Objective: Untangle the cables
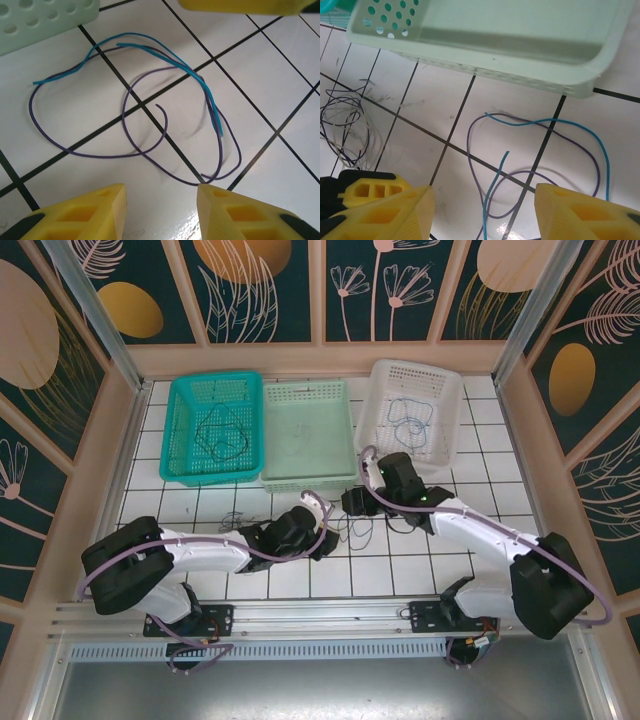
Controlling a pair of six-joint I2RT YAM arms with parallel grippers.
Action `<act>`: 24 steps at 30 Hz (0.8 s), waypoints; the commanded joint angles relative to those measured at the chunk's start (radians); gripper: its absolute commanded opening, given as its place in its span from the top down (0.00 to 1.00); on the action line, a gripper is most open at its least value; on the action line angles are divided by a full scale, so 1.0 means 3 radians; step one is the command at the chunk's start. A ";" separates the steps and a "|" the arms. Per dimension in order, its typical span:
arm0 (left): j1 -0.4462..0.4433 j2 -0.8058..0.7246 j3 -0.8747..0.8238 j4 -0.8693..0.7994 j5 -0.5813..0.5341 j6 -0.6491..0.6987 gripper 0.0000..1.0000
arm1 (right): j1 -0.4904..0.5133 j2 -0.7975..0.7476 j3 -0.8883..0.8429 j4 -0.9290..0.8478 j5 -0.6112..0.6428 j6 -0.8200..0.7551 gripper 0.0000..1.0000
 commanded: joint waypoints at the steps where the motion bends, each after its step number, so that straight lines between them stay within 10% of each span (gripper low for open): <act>1: -0.0018 0.0035 -0.0071 0.0097 0.0029 0.0035 0.58 | 0.0049 0.0123 0.0111 -0.0103 -0.0095 -0.0121 0.47; 15: -0.0018 -0.0152 -0.0209 0.0099 -0.0164 0.0016 0.56 | 0.0148 0.0426 0.0233 -0.0331 -0.0134 -0.0235 0.57; 24: -0.0018 -0.0046 -0.0106 0.0161 -0.0055 0.0046 0.56 | 0.0158 0.0388 0.0222 -0.0237 -0.0062 -0.0178 0.87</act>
